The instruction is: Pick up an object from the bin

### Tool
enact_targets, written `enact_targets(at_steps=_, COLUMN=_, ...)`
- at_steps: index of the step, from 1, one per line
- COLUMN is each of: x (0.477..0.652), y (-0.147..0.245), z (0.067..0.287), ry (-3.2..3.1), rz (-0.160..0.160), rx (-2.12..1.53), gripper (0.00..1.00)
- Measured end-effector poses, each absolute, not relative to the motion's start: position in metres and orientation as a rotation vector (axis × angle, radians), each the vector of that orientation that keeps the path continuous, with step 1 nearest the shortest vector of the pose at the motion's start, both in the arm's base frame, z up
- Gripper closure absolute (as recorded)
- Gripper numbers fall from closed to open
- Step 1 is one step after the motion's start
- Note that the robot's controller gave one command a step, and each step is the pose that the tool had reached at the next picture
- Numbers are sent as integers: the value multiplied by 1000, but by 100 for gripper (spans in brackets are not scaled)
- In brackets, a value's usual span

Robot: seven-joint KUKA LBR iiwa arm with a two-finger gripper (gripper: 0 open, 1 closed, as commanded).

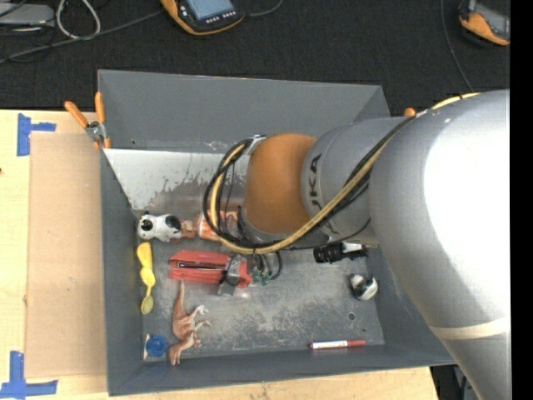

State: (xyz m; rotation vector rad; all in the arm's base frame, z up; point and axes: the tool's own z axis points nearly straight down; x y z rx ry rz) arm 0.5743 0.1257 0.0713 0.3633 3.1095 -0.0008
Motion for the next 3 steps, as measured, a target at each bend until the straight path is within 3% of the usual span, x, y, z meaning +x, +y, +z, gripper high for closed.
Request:
enact_targets(at_steps=2, x=578, y=119, z=212, ry=3124, rz=-8, rx=337, gripper=100)
enact_targets(at_steps=3, x=583, y=118, z=230, ry=3110, rz=0, rx=306, gripper=100)
